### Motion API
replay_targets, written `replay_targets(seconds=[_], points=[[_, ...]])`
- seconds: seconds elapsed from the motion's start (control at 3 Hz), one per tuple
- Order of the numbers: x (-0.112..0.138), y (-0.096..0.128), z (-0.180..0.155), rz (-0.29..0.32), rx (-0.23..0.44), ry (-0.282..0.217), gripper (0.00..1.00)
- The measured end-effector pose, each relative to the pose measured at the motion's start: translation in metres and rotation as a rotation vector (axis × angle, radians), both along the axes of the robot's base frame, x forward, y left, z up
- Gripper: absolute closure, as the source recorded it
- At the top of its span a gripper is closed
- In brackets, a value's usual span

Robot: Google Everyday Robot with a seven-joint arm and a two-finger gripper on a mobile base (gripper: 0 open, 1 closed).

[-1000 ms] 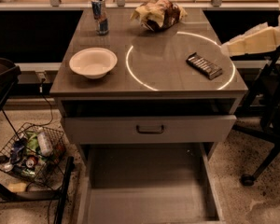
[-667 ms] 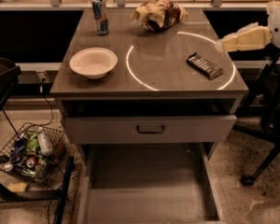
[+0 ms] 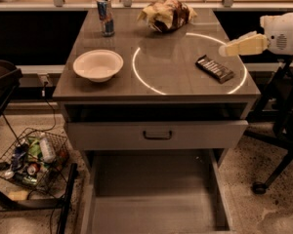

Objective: Place rxbar chocolate into paper bowl

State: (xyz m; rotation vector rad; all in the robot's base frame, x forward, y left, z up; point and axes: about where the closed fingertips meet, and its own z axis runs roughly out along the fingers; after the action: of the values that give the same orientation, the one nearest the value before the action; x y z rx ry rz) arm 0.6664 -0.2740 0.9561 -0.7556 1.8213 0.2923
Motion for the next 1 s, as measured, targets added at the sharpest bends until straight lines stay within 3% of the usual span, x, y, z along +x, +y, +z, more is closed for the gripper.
replay_targets(seconds=[0.67,1.0], points=[[0.026,-0.01,-0.057,0.076,0.039,-0.002,0.0],[0.029,-0.002,-0.081,0.106,0.066,0.011,0.0]])
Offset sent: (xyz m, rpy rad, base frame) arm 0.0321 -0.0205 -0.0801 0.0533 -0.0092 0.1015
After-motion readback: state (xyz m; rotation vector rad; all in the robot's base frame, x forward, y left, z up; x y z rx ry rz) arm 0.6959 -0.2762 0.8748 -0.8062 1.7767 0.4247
